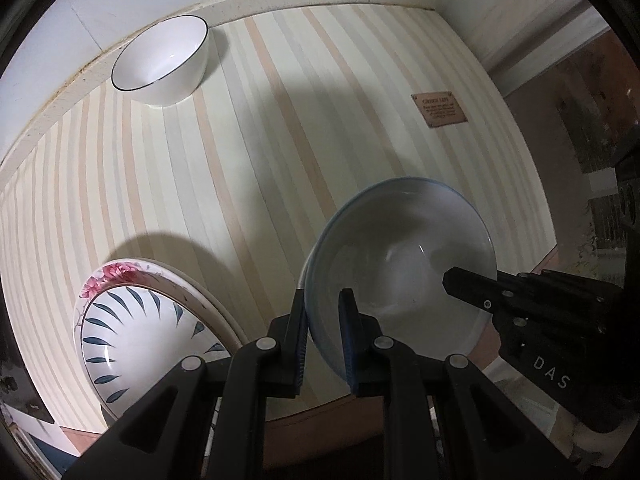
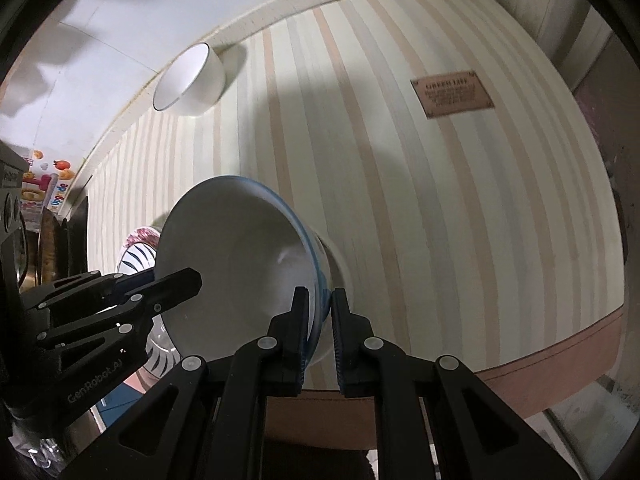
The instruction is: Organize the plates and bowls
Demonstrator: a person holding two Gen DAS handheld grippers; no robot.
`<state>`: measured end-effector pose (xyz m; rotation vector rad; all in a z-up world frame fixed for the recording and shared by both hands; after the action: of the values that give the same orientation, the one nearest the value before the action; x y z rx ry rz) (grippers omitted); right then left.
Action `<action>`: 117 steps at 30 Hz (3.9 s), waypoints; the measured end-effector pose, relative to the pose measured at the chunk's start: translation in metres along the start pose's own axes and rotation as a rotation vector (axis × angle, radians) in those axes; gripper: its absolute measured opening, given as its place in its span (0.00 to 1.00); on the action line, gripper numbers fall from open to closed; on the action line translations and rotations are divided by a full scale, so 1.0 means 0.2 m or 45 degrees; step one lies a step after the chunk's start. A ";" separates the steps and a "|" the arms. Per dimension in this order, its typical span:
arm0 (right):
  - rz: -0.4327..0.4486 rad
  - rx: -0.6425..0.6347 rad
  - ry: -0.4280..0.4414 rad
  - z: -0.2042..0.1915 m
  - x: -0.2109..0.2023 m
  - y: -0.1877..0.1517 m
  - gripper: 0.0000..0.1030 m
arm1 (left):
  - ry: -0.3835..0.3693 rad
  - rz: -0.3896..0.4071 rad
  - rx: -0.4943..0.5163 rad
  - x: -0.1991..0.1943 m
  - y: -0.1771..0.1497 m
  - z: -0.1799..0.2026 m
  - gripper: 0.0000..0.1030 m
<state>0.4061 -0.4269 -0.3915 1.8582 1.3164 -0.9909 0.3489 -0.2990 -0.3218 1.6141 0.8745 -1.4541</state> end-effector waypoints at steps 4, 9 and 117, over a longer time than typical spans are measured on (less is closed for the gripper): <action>-0.022 0.013 0.006 0.02 0.04 -0.01 0.12 | 0.023 -0.014 0.012 0.03 -0.02 0.00 0.13; -0.045 0.014 0.006 0.03 0.08 -0.01 0.12 | 0.051 -0.028 0.027 0.07 -0.04 0.01 0.13; 0.225 -0.198 -0.042 -0.41 -0.33 0.18 0.09 | -0.093 0.204 -0.213 -0.30 0.14 -0.28 0.10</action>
<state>0.4447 -0.3993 -0.2899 1.7966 1.1535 -0.8008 0.3927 -0.2611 -0.2570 1.4633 0.7852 -1.2857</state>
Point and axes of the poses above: each gripper's, at about its wrist camera, not at the fingertips, and x roughly the way its jaws point, z to its right, y to its top, the point moved 5 cm from there along x, roughly the way its jaws point, and after that the axes turned 11 degrees about y, right-handed, at the moved point
